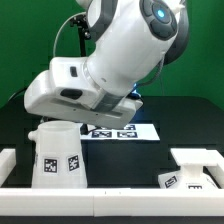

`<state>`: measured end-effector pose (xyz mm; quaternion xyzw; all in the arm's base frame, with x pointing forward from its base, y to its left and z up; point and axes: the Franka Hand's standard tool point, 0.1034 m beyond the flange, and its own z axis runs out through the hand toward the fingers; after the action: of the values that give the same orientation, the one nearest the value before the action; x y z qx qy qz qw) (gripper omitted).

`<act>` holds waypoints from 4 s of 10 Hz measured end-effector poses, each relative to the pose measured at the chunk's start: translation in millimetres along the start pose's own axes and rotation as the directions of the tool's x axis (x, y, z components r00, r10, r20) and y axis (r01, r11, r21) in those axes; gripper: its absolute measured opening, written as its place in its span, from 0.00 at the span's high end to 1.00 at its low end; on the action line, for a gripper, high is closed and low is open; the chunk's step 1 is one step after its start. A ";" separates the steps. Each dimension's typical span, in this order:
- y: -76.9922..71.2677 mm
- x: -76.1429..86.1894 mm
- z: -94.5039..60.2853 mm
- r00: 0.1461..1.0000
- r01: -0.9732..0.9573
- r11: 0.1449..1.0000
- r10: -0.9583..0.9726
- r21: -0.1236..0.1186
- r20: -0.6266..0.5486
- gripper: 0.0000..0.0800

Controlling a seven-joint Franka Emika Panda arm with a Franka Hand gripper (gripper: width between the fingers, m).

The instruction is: Assemble lamp

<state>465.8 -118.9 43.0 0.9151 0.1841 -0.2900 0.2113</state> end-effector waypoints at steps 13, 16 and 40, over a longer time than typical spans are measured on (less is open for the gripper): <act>-8.9 8.5 -2.3 0.983 -0.095 0.993 0.105 -0.069 0.152 0.13; -14.4 -0.3 9.0 0.962 -0.132 0.987 0.149 -0.089 0.227 0.13; -14.7 4.5 10.8 0.972 -0.031 0.997 0.046 -0.069 0.228 0.13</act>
Offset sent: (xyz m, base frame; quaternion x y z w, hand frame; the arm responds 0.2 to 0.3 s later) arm 0.0000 0.0000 0.0000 0.0000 0.0000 0.0000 1.0000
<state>457.6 -110.8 28.1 0.8714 0.1499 -0.3836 0.2666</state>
